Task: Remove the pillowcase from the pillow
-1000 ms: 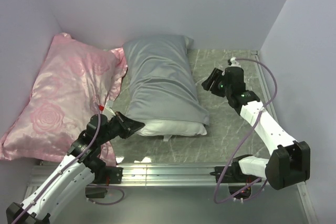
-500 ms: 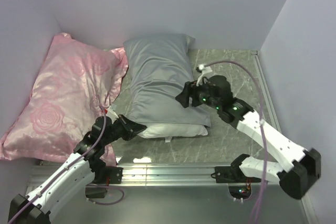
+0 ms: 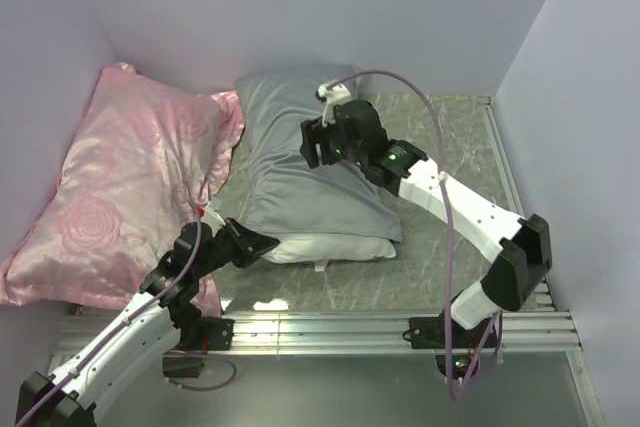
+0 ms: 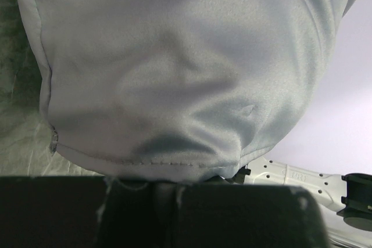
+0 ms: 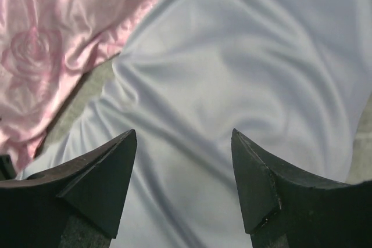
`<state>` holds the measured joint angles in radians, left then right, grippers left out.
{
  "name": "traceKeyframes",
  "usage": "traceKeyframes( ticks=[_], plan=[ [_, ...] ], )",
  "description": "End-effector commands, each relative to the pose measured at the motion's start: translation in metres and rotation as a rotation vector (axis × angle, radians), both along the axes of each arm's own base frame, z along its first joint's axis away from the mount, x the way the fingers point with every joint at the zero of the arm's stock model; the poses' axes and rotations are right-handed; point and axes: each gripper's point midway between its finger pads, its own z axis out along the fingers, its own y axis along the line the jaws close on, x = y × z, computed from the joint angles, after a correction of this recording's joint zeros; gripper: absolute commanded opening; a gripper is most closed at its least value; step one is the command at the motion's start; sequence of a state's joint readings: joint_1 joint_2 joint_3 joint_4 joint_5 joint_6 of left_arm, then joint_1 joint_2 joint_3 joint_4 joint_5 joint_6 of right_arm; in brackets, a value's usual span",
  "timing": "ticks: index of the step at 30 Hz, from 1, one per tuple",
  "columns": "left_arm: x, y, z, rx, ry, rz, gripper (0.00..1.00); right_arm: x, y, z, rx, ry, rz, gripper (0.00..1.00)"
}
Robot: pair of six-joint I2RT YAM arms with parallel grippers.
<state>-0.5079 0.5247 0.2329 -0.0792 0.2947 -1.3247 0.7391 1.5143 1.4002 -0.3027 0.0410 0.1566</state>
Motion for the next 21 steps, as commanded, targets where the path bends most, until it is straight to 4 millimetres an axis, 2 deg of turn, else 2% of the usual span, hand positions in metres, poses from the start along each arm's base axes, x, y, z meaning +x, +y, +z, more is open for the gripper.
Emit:
traceKeyframes(
  ticks=[1,2,3,4,5,7,10,14,16,21],
  plan=[
    [-0.002,-0.004,0.012,-0.033,-0.036,-0.025,0.0,0.009,0.01,0.0,-0.094,-0.033,0.044,0.73],
    [-0.002,-0.004,0.012,-0.033,-0.037,-0.025,0.01,0.01,0.015,-0.004,-0.132,-0.029,0.075,0.73],
    [-0.002,-0.004,0.014,-0.031,-0.043,-0.028,0.01,0.008,0.022,0.004,-0.136,-0.043,0.098,0.73],
    [-0.003,-0.004,0.013,-0.029,-0.04,-0.03,0.01,0.006,0.022,-0.006,-0.163,-0.022,0.102,0.73],
    [-0.003,-0.004,0.015,-0.029,-0.042,-0.032,0.01,0.008,0.025,-0.002,-0.187,-0.043,0.123,0.73],
    [-0.002,-0.004,0.015,-0.026,-0.045,-0.032,0.0,0.005,0.026,-0.011,-0.241,-0.028,0.155,0.73],
    [-0.003,-0.005,0.015,-0.027,-0.042,-0.036,0.01,0.003,0.025,-0.006,-0.251,-0.043,0.169,0.74],
    [-0.002,-0.005,0.015,-0.03,-0.044,-0.037,0.01,-0.013,0.035,0.011,-0.208,-0.064,0.246,0.75],
    [-0.002,-0.006,0.016,-0.026,-0.046,-0.04,0.0,-0.014,0.037,0.008,-0.238,-0.068,0.249,0.76],
    [-0.003,-0.006,0.02,-0.025,-0.05,-0.045,0.01,0.004,0.045,-0.011,-0.32,-0.042,0.215,0.75]
  ],
)
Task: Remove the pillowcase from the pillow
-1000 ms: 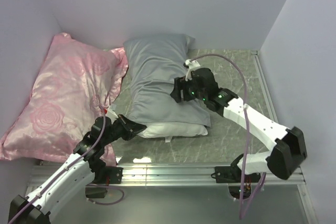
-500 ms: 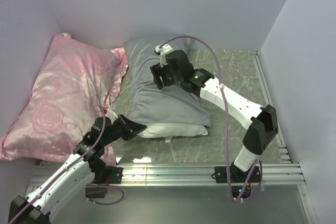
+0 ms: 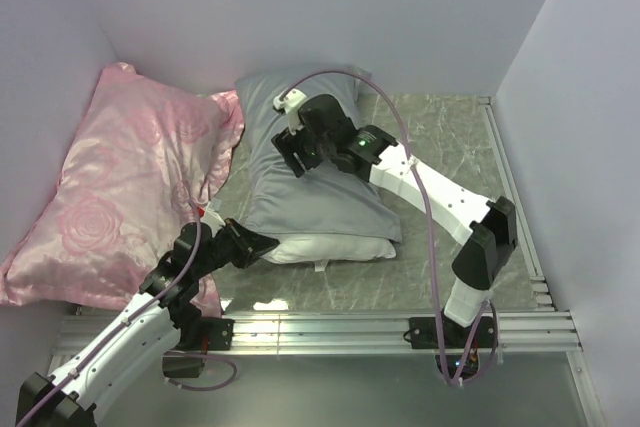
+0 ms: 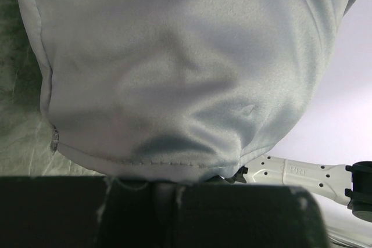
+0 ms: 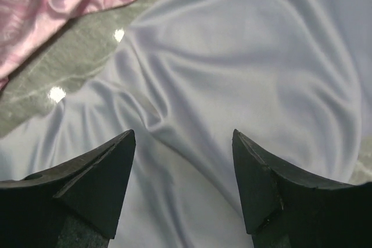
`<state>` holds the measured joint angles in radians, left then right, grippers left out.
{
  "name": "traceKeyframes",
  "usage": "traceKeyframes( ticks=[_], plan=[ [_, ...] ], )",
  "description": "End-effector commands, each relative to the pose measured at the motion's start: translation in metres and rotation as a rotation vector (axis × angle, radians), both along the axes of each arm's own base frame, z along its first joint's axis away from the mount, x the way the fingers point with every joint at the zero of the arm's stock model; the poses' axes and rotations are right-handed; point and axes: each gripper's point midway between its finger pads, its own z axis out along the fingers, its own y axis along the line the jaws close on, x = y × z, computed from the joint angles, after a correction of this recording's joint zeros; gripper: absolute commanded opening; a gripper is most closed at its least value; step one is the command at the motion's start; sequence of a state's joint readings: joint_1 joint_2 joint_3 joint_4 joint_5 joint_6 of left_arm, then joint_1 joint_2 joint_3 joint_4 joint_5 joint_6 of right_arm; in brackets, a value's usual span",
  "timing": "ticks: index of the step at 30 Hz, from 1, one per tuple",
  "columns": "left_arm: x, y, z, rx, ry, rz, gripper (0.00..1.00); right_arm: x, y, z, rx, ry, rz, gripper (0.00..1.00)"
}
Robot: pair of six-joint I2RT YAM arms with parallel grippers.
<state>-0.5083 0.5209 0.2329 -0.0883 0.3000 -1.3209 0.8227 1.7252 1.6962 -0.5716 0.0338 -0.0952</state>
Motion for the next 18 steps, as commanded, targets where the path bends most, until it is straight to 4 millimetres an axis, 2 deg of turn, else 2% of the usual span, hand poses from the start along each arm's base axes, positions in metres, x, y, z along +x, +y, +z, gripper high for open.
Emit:
traceKeyframes(
  ticks=[1,2,3,4,5,6,7,8,11,13,14,18],
  plan=[
    [-0.001,-0.006,0.024,-0.032,-0.058,-0.039,0.01,0.012,0.01,0.005,-0.031,-0.038,0.0,0.74],
    [-0.002,-0.006,0.025,-0.032,-0.058,-0.039,0.01,0.017,0.014,0.002,-0.037,-0.036,-0.008,0.73],
    [-0.002,-0.006,0.025,-0.03,-0.06,-0.042,0.01,0.019,0.016,0.0,-0.041,-0.033,-0.005,0.67],
    [-0.002,-0.006,0.029,-0.031,-0.065,-0.042,0.01,0.024,0.021,0.008,-0.029,-0.047,-0.004,0.63],
    [-0.002,-0.006,0.03,-0.031,-0.067,-0.046,0.01,0.027,0.023,-0.003,-0.056,-0.024,-0.004,0.51],
    [-0.002,-0.006,0.031,-0.029,-0.069,-0.049,0.01,0.028,0.026,-0.006,-0.064,-0.016,-0.001,0.46],
    [-0.002,-0.006,0.033,-0.023,-0.073,-0.051,0.01,0.031,0.029,0.003,-0.055,-0.027,-0.004,0.45],
    [-0.002,-0.006,0.035,-0.023,-0.075,-0.05,0.01,0.031,0.028,-0.008,-0.084,0.0,-0.005,0.5],
    [-0.002,-0.006,0.038,-0.022,-0.084,-0.055,0.01,0.03,0.03,-0.002,-0.057,-0.01,-0.01,0.68],
    [-0.002,-0.007,0.036,-0.02,-0.082,-0.058,0.0,0.027,0.027,0.001,-0.043,-0.014,-0.009,0.69],
    [-0.002,-0.007,0.035,-0.021,-0.079,-0.058,0.01,0.025,0.026,0.016,-0.009,-0.039,-0.013,0.71],
    [-0.003,-0.007,0.031,-0.026,-0.073,-0.057,0.01,0.016,0.018,0.038,0.038,-0.077,-0.01,0.71]
  ],
)
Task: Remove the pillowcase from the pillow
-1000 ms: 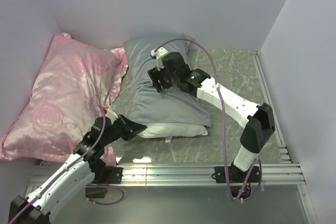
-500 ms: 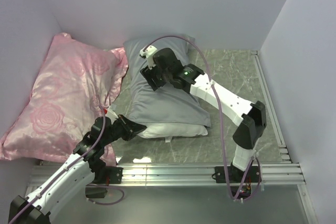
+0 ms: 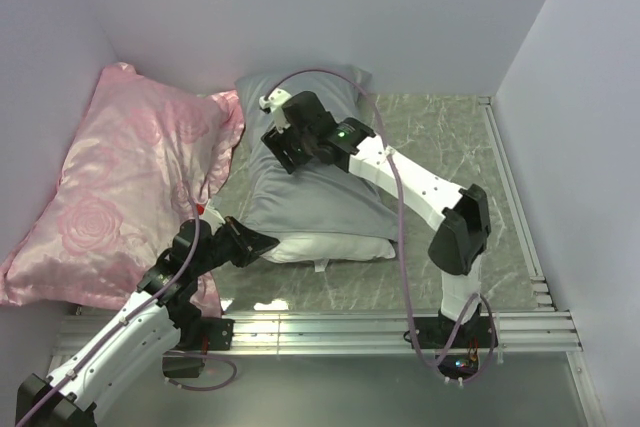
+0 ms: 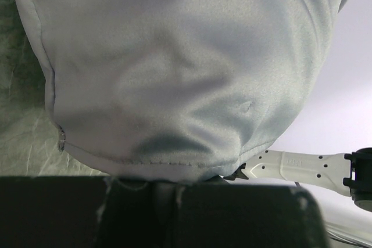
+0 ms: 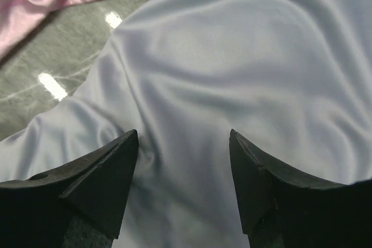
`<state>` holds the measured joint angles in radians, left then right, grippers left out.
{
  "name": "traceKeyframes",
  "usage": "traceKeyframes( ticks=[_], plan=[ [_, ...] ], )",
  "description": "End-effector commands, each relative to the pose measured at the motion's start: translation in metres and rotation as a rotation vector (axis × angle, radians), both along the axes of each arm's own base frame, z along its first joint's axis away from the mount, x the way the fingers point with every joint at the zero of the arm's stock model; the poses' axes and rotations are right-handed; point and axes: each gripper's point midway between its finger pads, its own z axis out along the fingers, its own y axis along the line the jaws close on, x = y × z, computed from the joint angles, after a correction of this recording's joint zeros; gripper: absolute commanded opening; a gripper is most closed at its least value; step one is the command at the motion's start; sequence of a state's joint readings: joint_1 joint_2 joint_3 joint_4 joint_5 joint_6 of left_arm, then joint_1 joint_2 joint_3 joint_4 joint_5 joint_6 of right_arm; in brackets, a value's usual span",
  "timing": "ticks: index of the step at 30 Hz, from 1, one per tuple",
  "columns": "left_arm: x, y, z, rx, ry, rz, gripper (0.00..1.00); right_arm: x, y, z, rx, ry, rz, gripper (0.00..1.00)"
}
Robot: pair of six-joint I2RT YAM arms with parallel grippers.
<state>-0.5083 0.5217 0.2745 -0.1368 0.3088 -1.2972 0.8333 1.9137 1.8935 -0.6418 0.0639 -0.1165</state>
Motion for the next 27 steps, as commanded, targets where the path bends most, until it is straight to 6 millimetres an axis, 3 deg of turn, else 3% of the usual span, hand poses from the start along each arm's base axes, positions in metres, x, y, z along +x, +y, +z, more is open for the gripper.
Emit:
traceKeyframes(
  ticks=[1,7,16,23,25,27],
  plan=[
    [-0.001,-0.007,0.023,-0.042,-0.064,-0.042,0.01,-0.013,-0.013,0.065,0.12,-0.107,-0.01,0.71],
    [-0.001,-0.006,0.023,-0.043,-0.066,-0.039,0.01,-0.029,-0.024,0.075,0.126,-0.126,0.041,0.75],
    [-0.001,-0.007,0.03,-0.045,-0.082,-0.045,0.01,-0.028,-0.016,0.029,0.036,-0.028,0.077,0.75],
    [-0.002,-0.007,0.032,-0.038,-0.084,-0.054,0.0,-0.027,-0.011,0.014,0.025,0.0,0.091,0.75],
    [-0.002,-0.008,0.033,-0.043,-0.085,-0.054,0.01,-0.021,-0.008,0.007,0.01,0.008,0.081,0.73],
    [-0.002,-0.008,0.035,-0.047,-0.092,-0.055,0.01,-0.012,-0.007,0.003,0.001,-0.001,0.05,0.61]
  ],
)
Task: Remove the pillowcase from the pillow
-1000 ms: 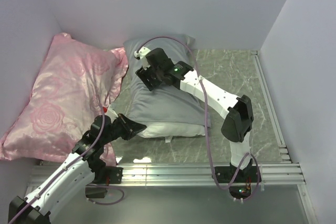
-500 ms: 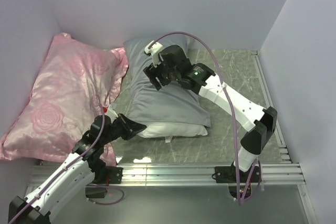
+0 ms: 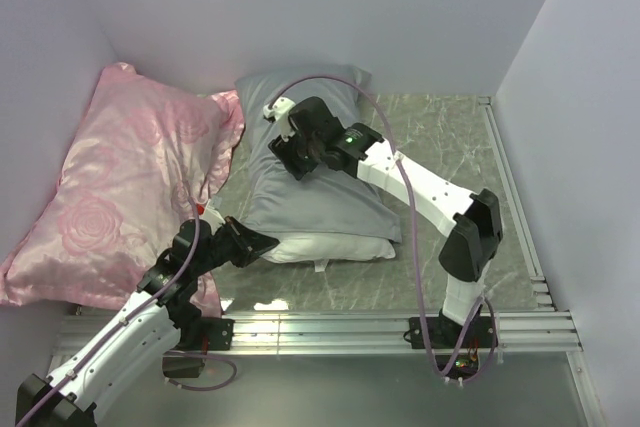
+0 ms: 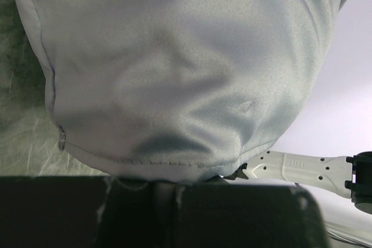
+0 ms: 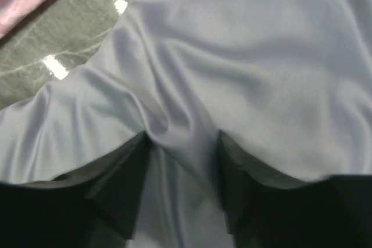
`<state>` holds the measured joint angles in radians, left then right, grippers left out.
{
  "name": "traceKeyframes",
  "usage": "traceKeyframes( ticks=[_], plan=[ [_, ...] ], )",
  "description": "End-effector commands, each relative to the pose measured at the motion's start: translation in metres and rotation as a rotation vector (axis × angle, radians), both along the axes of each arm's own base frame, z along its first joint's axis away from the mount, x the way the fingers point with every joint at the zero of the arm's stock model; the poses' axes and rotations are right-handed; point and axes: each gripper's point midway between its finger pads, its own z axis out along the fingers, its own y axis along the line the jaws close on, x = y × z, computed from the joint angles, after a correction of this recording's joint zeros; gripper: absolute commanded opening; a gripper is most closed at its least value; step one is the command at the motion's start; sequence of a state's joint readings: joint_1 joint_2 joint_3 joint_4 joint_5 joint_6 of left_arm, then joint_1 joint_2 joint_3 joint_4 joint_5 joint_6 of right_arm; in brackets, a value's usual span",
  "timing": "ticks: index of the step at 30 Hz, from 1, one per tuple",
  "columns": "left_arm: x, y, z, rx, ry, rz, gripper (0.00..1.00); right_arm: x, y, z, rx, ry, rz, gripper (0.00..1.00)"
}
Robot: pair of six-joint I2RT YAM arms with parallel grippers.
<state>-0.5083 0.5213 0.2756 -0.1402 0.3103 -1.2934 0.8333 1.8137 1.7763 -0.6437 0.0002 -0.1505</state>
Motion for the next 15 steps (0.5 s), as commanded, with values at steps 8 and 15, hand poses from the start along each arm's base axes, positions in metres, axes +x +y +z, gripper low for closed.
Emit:
traceKeyframes(
  ticks=[8,15],
  plan=[
    [-0.016,-0.022,0.048,-0.086,-0.117,-0.185,0.01,0.099,-0.015,0.02,0.033,-0.19,-0.431,0.0],
    [-0.051,-0.043,0.081,-0.07,-0.204,-0.392,0.0,0.166,-0.087,0.017,0.027,-0.274,-0.869,0.0]
  ],
)
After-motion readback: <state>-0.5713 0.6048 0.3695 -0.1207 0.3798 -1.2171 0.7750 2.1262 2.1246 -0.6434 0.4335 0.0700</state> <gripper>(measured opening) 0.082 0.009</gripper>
